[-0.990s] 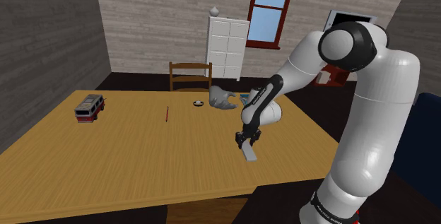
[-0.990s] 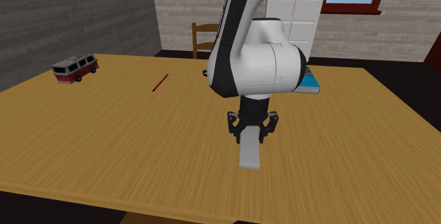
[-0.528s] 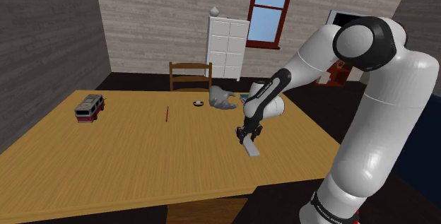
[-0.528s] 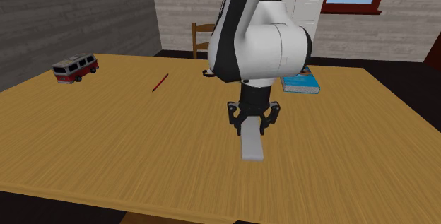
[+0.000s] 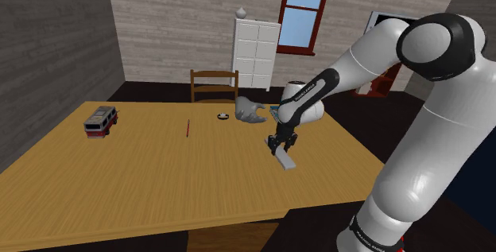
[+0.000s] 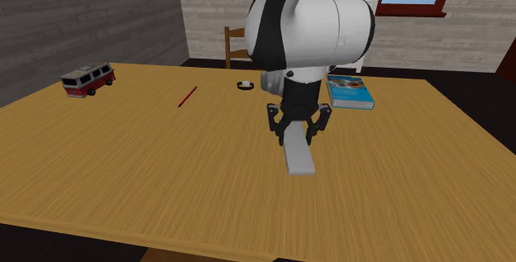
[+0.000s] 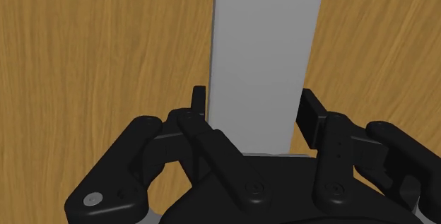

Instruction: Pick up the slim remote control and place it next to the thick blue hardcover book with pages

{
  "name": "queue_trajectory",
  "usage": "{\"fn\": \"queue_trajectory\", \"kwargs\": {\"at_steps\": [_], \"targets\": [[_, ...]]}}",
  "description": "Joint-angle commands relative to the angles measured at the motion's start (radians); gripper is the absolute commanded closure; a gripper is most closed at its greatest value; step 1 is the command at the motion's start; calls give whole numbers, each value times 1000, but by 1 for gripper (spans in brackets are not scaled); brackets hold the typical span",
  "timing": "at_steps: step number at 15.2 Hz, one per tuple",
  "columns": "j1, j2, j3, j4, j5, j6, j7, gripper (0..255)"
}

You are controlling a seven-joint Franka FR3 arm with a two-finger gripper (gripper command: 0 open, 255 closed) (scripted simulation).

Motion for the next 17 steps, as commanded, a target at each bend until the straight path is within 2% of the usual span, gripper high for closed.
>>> {"fn": "queue_trajectory", "kwargs": {"at_steps": [1, 4, 10, 17], "targets": [[0, -26, 0, 7, -8, -33, 7, 255], [-2, -66, 0, 14, -18, -79, 15, 255], [-76, 19, -84, 120, -2, -105, -157, 255], [-165, 152, -152, 294, 51, -155, -350, 255]]}}
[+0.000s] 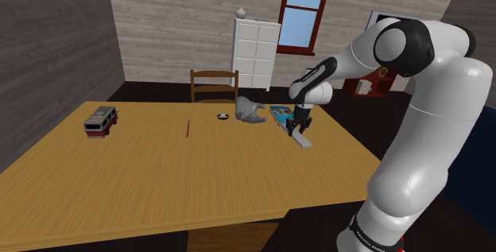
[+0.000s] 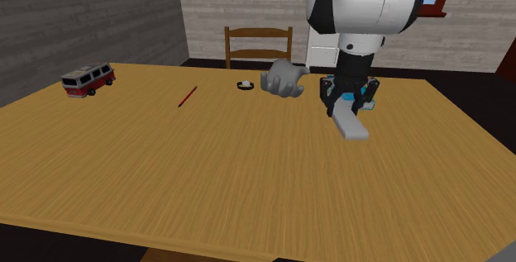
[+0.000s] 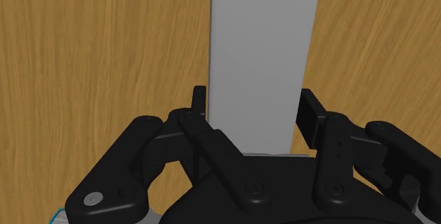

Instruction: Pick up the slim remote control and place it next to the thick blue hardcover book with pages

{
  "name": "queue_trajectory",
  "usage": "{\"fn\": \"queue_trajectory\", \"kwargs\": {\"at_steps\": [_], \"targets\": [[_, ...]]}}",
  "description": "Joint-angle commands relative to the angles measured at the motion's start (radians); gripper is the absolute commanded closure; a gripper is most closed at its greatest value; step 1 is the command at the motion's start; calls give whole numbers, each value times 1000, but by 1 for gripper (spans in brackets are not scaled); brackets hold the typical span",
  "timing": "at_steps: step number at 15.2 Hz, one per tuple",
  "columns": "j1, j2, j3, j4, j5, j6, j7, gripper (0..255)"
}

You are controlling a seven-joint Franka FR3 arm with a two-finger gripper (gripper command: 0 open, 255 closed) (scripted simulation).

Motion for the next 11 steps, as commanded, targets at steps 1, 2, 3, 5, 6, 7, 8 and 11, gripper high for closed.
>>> {"fn": "queue_trajectory", "kwargs": {"at_steps": [1, 2, 3, 5, 6, 7, 8, 11], "targets": [[-27, 44, -14, 57, 19, -17, -54, 255], [-41, 66, -20, 87, 28, -27, -80, 255], [-55, 88, -25, 118, 38, -37, -105, 255], [-85, 135, -33, 184, 56, -61, -152, 255], [-101, 159, -36, 218, 65, -73, -175, 255], [-117, 183, -39, 254, 74, -86, -196, 255], [-133, 208, -41, 291, 83, -100, -217, 255], [-184, 287, -44, 409, 108, -146, -274, 255]]}}
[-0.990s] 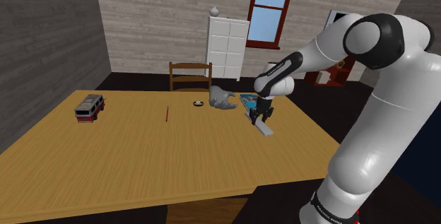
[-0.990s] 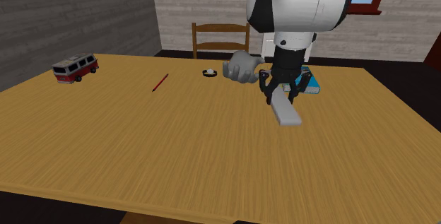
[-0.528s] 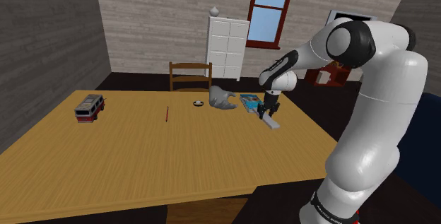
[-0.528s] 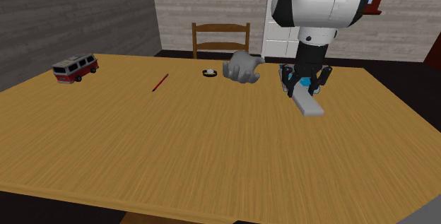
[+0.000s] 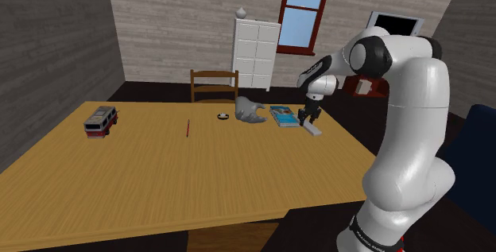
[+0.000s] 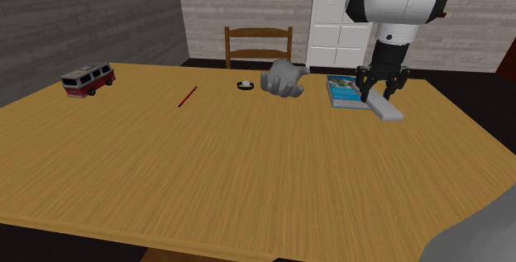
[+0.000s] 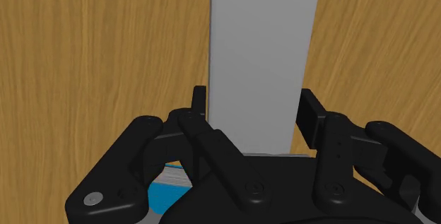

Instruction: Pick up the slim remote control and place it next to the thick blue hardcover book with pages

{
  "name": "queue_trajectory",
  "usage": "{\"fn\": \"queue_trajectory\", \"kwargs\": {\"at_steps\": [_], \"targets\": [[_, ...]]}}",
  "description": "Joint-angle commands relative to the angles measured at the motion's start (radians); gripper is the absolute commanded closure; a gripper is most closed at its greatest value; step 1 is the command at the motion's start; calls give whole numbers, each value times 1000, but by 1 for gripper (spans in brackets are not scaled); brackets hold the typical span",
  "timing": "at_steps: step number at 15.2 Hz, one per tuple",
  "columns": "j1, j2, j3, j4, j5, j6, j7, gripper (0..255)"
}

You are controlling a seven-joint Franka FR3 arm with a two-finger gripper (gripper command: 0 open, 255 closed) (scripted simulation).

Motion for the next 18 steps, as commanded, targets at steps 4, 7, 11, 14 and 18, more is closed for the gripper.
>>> {"fn": "queue_trajectory", "kwargs": {"at_steps": [4, 7, 11, 14, 18], "targets": [[-93, 150, 0, 226, 41, -85, -91, 255], [-149, 244, 3, 380, 58, -149, -129, 255], [-172, 299, 10, 430, 70, -144, -143, 255], [-175, 322, 16, 425, 78, -117, -148, 255], [-180, 354, 23, 422, 87, -83, -154, 255]]}}
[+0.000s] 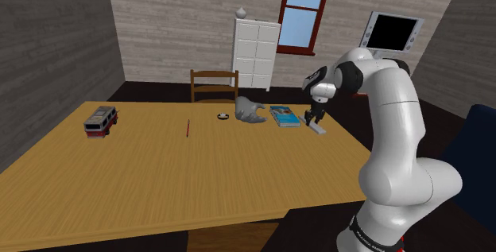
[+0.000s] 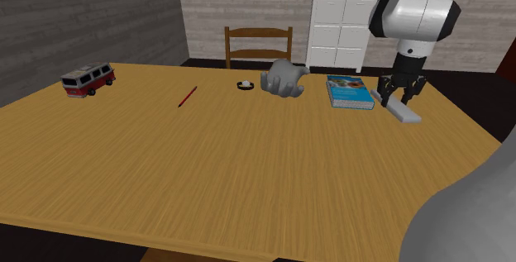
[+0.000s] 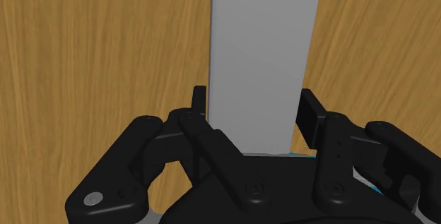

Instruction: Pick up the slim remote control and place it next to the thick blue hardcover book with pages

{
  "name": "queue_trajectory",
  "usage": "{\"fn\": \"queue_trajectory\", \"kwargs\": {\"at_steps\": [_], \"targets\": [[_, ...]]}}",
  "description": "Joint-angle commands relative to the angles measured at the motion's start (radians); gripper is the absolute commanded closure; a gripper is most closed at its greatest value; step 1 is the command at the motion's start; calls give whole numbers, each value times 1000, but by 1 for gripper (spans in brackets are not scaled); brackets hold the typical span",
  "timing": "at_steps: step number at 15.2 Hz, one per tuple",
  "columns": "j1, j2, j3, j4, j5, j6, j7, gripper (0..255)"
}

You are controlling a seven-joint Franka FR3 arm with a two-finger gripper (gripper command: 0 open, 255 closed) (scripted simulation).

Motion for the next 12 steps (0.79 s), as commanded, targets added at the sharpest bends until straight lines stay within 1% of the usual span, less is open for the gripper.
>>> {"fn": "queue_trajectory", "kwargs": {"at_steps": [1, 8, 12], "targets": [[-2, 11, 3, -5, 4, 17, -3, 255], [-11, 71, 17, 1, 20, 70, -12, 255], [-11, 71, 17, 2, 20, 70, -12, 255]]}}
